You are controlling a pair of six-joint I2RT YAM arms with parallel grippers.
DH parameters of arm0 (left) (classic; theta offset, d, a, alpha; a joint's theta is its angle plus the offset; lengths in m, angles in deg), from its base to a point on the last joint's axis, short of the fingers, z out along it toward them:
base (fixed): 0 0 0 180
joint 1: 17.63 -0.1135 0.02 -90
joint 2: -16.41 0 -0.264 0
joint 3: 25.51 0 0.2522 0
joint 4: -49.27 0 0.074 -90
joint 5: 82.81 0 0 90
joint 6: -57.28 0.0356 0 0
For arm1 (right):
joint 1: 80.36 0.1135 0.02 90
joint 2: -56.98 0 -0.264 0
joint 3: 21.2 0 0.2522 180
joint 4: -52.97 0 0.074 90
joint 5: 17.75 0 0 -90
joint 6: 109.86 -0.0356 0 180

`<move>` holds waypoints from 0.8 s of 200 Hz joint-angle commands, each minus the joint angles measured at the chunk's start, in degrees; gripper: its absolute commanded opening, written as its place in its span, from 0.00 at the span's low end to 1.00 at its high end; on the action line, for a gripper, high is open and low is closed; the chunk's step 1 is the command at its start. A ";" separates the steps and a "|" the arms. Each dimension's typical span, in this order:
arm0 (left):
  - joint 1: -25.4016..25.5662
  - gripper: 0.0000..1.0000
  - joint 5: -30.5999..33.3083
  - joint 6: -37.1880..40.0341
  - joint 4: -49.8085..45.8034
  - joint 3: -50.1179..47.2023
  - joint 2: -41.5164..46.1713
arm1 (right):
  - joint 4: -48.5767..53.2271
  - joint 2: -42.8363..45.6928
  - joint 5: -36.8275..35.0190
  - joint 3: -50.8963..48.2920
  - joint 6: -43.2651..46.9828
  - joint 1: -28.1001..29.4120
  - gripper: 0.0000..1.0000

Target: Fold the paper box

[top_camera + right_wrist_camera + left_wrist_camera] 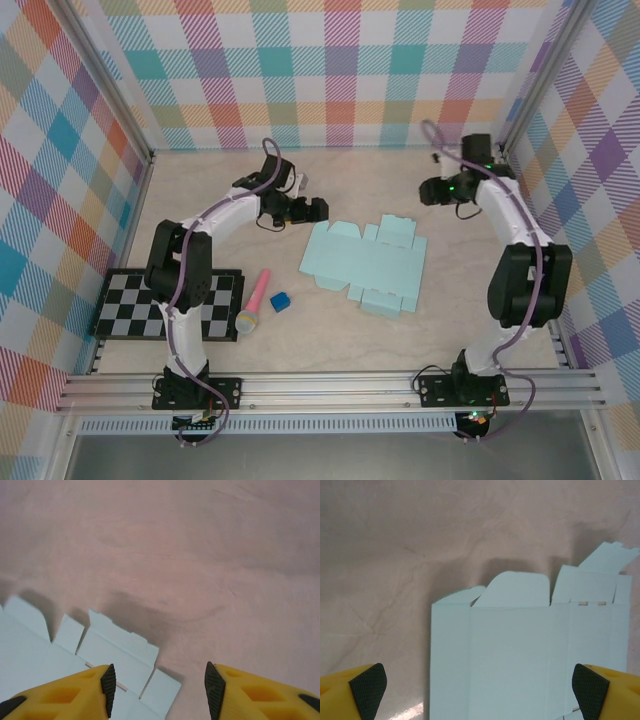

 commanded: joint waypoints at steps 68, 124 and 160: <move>2.53 0.99 -2.52 -3.25 -2.86 -5.20 0.05 | -5.56 4.75 24.98 -28.42 -27.77 -5.31 0.54; 2.70 0.99 -5.75 -2.77 -1.14 -5.21 -2.76 | -4.15 1.64 23.23 -29.59 -23.51 -5.36 0.55; 3.11 0.98 -5.77 -2.92 -1.09 -5.28 -3.62 | -5.23 -0.73 20.67 -29.74 -22.74 -5.30 0.55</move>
